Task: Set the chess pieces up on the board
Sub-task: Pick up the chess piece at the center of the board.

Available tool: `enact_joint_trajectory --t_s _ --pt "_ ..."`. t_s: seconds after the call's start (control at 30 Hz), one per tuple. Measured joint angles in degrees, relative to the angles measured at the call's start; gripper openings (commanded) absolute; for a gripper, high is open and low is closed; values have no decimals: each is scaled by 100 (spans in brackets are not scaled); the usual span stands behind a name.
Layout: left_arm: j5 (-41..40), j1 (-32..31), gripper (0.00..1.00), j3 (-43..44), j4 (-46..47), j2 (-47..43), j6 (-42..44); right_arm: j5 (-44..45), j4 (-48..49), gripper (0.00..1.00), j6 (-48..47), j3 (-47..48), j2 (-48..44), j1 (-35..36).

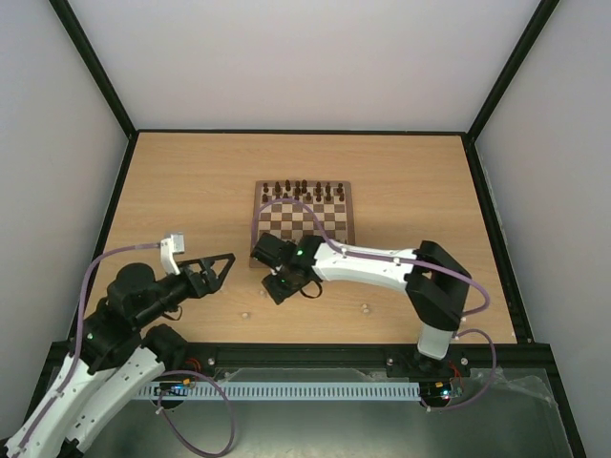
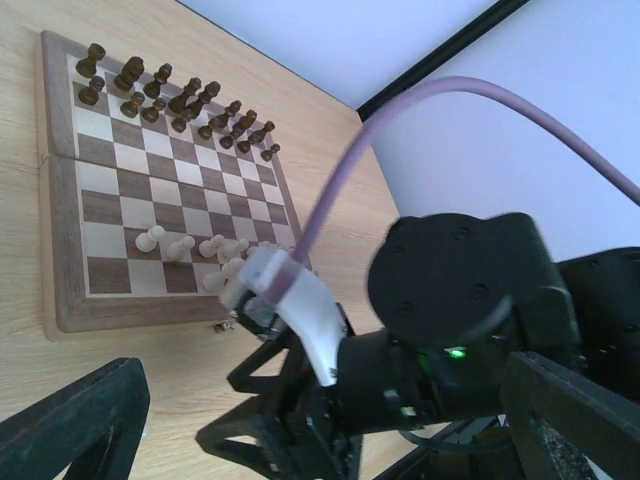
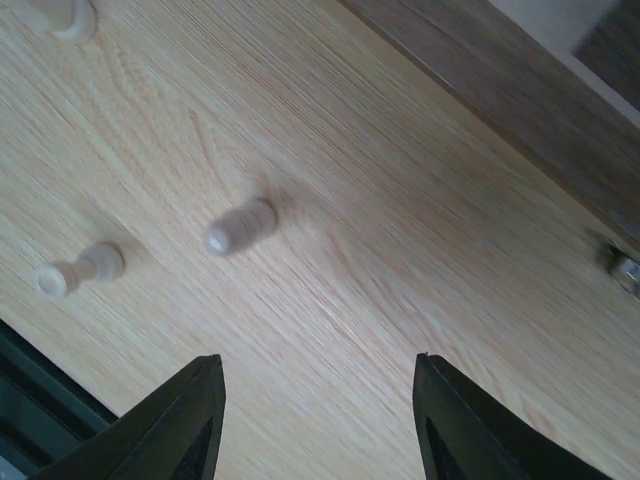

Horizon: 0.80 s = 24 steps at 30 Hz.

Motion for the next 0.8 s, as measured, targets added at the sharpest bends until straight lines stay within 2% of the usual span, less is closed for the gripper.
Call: enact_joint_trajectory --t_s 0.37,0.8 --pt "-118 0 99 201 -417 -404 -20 20 -28 52 -87 1128 968 315" --pt "-138 0 99 369 -581 -415 7 380 -229 32 -39 1274 1290 337"
